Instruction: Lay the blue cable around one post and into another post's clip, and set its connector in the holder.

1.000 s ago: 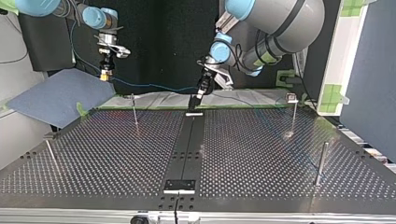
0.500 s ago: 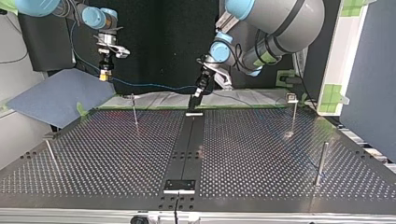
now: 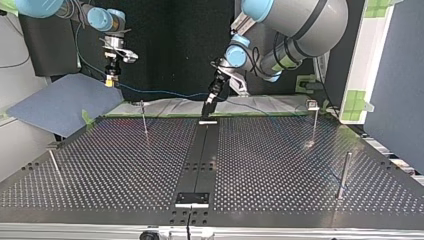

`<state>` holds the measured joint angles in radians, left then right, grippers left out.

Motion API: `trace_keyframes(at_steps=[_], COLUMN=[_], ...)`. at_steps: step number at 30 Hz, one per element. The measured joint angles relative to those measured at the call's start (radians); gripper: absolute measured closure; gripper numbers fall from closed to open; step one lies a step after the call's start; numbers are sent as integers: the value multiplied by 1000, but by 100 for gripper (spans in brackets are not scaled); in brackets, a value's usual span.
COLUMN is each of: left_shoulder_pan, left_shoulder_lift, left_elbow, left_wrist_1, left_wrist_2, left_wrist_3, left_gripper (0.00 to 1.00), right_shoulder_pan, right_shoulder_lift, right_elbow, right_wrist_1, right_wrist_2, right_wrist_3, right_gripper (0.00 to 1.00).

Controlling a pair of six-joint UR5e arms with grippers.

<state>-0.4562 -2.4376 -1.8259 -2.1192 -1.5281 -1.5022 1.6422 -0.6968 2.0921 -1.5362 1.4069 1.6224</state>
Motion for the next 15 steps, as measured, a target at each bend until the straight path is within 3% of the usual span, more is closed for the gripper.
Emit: trace_keyframes(at_steps=[1, 2, 3, 5, 6, 8, 9, 10, 15], left_shoulder_pan=[0, 0, 0, 0, -1, -1, -2, -2, -1], left_shoulder_lift=[0, 0, 0, 0, 0, 0, 0, 0, 0], left_elbow=[0, 0, 0, 0, 0, 0, 0, 0, 0], left_wrist_1=[0, 1, 1, 2, 2, 2, 2, 2, 3], left_wrist_2=[1, 1, 2, 2, 2, 5, 7, 11, 35], left_wrist_3=[-2, -3, -5, -8, -8, -8, -8, -7, -5], left_gripper=[15, 27, 27, 52, 52, 75, 75, 84, 84], right_shoulder_pan=[0, 0, 0, 0, 0, 0, 0, 0, 0], right_shoulder_lift=[0, 0, 0, 0, 0, 0, 0, 0, 0], right_elbow=[0, 0, 0, 0, 0, 0, 0, 0, 0], right_wrist_1=[0, 0, 0, 0, 0, 0, 0, 1, 0], right_wrist_2=[0, 0, 0, 0, 0, 0, 0, 0, 0], right_wrist_3=[0, 0, 0, -1, -1, -1, -1, -1, -1], right_gripper=[82, 82, 82, 82, 82, 82, 82, 82, 82])
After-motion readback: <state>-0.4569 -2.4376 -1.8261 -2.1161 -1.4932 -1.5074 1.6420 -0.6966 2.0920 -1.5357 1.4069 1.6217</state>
